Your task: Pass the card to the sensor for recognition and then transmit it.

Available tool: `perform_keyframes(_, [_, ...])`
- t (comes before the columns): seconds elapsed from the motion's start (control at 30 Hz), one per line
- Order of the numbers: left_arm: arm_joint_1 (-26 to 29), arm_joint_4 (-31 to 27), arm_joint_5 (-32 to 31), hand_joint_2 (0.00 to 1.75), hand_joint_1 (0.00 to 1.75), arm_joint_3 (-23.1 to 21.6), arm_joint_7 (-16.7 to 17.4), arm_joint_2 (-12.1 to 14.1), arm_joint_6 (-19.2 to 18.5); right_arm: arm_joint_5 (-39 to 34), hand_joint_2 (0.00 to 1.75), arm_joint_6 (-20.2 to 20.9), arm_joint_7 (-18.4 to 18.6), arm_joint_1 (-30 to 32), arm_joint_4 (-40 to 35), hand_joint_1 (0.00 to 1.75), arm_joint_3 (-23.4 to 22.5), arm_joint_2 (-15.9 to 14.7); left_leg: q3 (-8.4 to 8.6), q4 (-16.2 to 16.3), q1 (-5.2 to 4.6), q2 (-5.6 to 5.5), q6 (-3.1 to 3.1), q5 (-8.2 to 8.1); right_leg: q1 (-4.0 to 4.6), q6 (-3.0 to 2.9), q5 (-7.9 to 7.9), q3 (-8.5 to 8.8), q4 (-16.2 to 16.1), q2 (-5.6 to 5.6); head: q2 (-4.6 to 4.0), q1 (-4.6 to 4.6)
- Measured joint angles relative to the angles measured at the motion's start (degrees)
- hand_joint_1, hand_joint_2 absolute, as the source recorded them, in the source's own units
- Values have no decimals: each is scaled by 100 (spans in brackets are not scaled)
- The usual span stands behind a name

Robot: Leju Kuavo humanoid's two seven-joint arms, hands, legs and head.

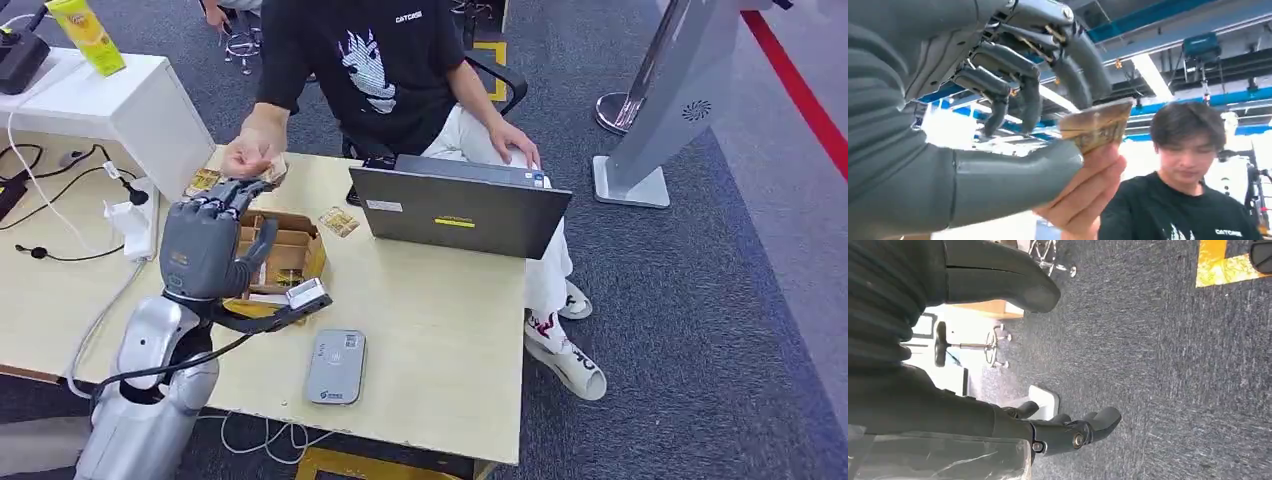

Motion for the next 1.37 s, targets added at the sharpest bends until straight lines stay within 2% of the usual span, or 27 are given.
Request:
perform_keyframes(0.13, [132, -24, 50, 175, 0, 48, -64, -4, 285, 0, 175, 0, 0, 0, 0, 0, 0, 2, 2, 0, 1, 0, -1, 1, 1, 0, 1, 1, 2, -1, 0, 0])
perform_keyframes(0.2, [349, -195, 388, 175, 0, 129, -276, -64, 738, 0, 175, 0, 2, 1, 4, 0, -2, 2, 3, 0, 1, 3, -1, 1, 1, -1, 1, 1, 4, 3, 0, -2])
perform_keyframes(0.27, [680, -602, 1106, 175, 0, 346, -560, -261, 1144, -4, 175, 0, 35, -1, 26, 0, -4, 2, 1, -1, 1, 4, -1, 0, 1, -1, 0, 0, 4, 6, 0, 0])
perform_keyframes(0.33, [1127, -1098, 2543, 175, 0, 714, -1138, -659, 891, -28, 175, 0, 145, -8, 83, 0, -7, 2, -1, -2, 1, 7, 6, -6, 1, 0, -4, 0, 3, 7, 0, -2])
perform_keyframes(0.37, [1370, -1354, 3498, 175, 0, 1037, -1520, -895, 589, -72, 175, 0, 221, -12, 129, 0, -7, 2, -1, -2, 1, 7, 5, -9, 1, -2, -9, -1, 1, 7, 0, 0])
perform_keyframes(0.43, [1754, -1611, 4944, 175, 0, 1807, -2156, -1384, -143, -225, 175, 0, 363, -17, 243, 0, -9, 2, 0, -2, 0, 10, 6, -14, 0, -2, -11, 1, 0, 9, 0, 7])
perform_keyframes(0.47, [1846, -1639, 5295, 175, 0, 2089, -2307, -1546, -397, -275, 175, 0, 382, -16, 277, 0, -9, 2, 1, -2, 1, 13, 6, -15, 1, -2, -12, -1, 0, 11, 0, 7])
perform_keyframes(0.53, [2099, -1628, 6384, 175, 0, 3317, -2527, -1909, -1354, -444, 175, 0, 461, -15, 405, 0, -9, 2, 3, -3, 1, 16, 3, -17, 1, -6, -14, -5, 0, 13, 0, 7])
perform_keyframes(0.6, [2203, -1535, 6719, 175, 0, 4162, -2703, -2124, -1903, -494, 175, 0, 481, -15, 487, 0, -9, 2, 2, -3, 4, 15, 3, -16, 2, -7, -15, -7, 0, 10, 0, 2])
perform_keyframes(0.67, [2261, -1476, 6758, 175, 0, 4712, -2756, -2254, -2059, -503, 175, 0, 494, -22, 531, 0, -9, 2, 1, -3, 5, 12, 2, -15, 7, -8, -15, -6, 1, 7, 0, 2])
perform_keyframes(0.73, [2315, -1458, 6749, 175, 0, 5072, -2735, -2301, -2076, -505, 175, 0, 498, -28, 557, 0, -9, 2, 1, -3, 6, 13, 2, -15, 7, -8, -15, -4, 2, 7, 0, 2])
perform_keyframes(0.77, [2338, -1453, 6866, 175, 0, 5174, -2567, -2324, -2096, -514, 175, 0, 503, -28, 566, 0, -9, 2, 0, -3, 5, 12, 2, -15, 7, -8, -15, -2, 2, 6, 0, 2])
perform_keyframes(0.8, [2362, -1399, 7179, 175, 0, 5312, -2156, -2334, -2193, -547, 175, 0, 520, -32, 577, 0, -9, 2, 0, -4, 4, 10, 3, -16, 6, -8, -15, 4, 2, 4, 0, 2])
perform_keyframes(0.87, [2277, -785, 7876, 175, 0, 5787, -1474, -2323, -2516, -533, 175, 0, 520, -43, 601, 0, -9, 2, 9, -10, -3, 11, 3, -17, -1, -7, -16, 11, 1, 4, 0, 4])
perform_keyframes(0.9, [2196, -92, 7970, 175, 80, 6242, -1414, -2254, -2462, -496, 175, 0, 485, -43, 621, 0, -9, 4, 16, -12, -4, 15, -1, -21, -2, -8, -17, 12, 0, 9, 0, 4])
perform_keyframes(0.93, [2118, 570, 7841, 175, 175, 6567, -1487, -2166, -2325, -474, 175, 0, 441, -42, 638, 129, -9, 4, 21, -12, -3, 29, 0, -24, -1, -8, -17, 8, 0, 24, 0, -2])
perform_keyframes(0.97, [2078, 1324, 7751, 175, 175, 6862, -1608, -2044, -2169, -439, 175, 0, 387, -35, 649, 175, -9, 4, 22, -13, -2, 36, -4, -26, -2, -8, -16, 7, 0, 34, 0, 4])
perform_keyframes(1.0, [2011, 2209, 7658, 175, 175, 7155, -1668, -1870, -1867, -376, 175, 0, 290, -18, 658, 175, -9, 7, 25, -13, -1, 37, -4, -25, -1, -8, -16, 6, 0, 36, 0, -4])
perform_keyframes(1.03, [1936, 3099, 7617, 175, 175, 7421, -1584, -1717, -1482, -306, 175, 0, 201, -9, 660, 175, -9, 7, 24, -12, -1, 36, -3, -25, -1, -9, -17, 6, 0, 34, 0, -6])
perform_keyframes(1.13, [1777, 5072, 7646, 175, 175, 8049, -956, -1536, -386, -142, 175, 0, 15, 24, 625, 175, -9, 4, 20, -10, -3, 24, -2, -26, -3, -2, -21, 5, -3, 24, 0, -11])
perform_keyframes(1.2, [1731, 5890, 7286, 175, 175, 8157, -425, -1558, 176, -254, 175, 0, 55, 42, 621, 175, -9, 4, 16, -5, -3, 10, 8, -31, -5, 11, -29, 2, -7, 8, 0, -4])
perform_keyframes(1.23, [1706, 6213, 7085, 175, 175, 8157, -187, -1567, 315, -295, 175, 0, 74, 46, 621, 175, -9, 4, 15, -3, -2, 7, 13, -35, -5, 12, -30, 6, -8, 4, 0, 2])
perform_keyframes(1.27, [1674, 6591, 6923, 175, 175, 8155, 21, -1604, 378, -332, 175, 0, 90, 46, 621, 175, -9, 4, 14, -1, -2, 6, 15, -36, -5, 13, -29, 8, -9, 2, 0, 7])
perform_keyframes(1.37, [1537, 7187, 6624, 175, 175, 8146, 549, -1655, 277, -365, 175, 0, 122, 55, 651, 175, -9, 4, 17, 2, -7, 7, 21, -39, -5, 16, -26, 22, -13, 2, 0, 15])
